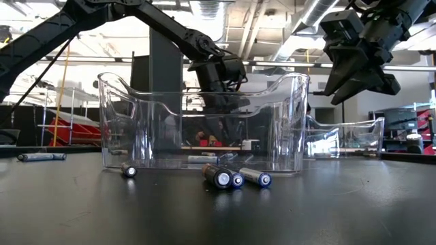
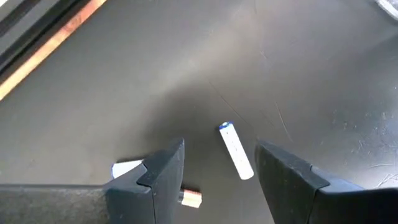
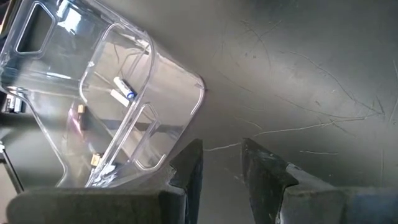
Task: Sort batteries
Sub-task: Put the white battery into the left transparent bin
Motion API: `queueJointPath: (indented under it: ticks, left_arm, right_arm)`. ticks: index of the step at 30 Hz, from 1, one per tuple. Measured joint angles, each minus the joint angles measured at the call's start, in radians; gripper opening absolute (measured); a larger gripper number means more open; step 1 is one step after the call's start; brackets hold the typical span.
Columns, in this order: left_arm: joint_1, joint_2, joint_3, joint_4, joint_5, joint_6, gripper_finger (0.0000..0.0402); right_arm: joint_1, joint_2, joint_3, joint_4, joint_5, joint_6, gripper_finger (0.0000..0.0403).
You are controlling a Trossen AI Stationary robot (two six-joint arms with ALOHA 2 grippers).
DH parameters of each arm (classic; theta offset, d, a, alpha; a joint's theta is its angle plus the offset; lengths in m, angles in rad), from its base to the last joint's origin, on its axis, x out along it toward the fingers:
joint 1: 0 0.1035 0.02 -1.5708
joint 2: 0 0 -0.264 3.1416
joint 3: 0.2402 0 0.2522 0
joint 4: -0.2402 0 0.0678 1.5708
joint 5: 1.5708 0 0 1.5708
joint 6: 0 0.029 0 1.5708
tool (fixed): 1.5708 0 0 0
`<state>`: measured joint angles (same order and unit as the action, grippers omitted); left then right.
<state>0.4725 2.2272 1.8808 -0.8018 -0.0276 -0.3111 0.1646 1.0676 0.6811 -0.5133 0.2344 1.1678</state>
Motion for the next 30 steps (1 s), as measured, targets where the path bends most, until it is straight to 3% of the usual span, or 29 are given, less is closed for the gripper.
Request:
queueJointPath:
  ticks: [7, 11, 13, 20, 30]
  left_arm:
    - [-0.003, 0.015, 0.003, -0.003, -0.003, -0.027, 0.0189]
    - [-0.001, 0.077, 0.007, -0.025, 0.081, -0.048, 0.0189]
    - [-0.010, 0.076, 0.024, -0.036, 0.025, -0.041, 0.0189]
    - [-0.007, 0.082, 0.043, 0.002, 0.020, -0.038, 0.0189]
    - [-0.022, 0.083, 0.043, -0.056, 0.035, 0.244, 0.0189]
  right_arm:
    - [0.000, 0.000, 0.000, 0.000, 0.000, -0.001, 0.0127]
    - [0.000, 0.000, 0.000, -0.001, 0.000, -0.001, 0.0127]
    - [0.002, 0.000, 0.000, -0.001, 0.000, -0.001, 0.0127]
    - [0.013, -0.001, 0.000, -0.002, -0.003, 0.002, 0.0127]
    - [0.019, -0.001, 0.000, -0.002, -0.003, -0.016, 0.0127]
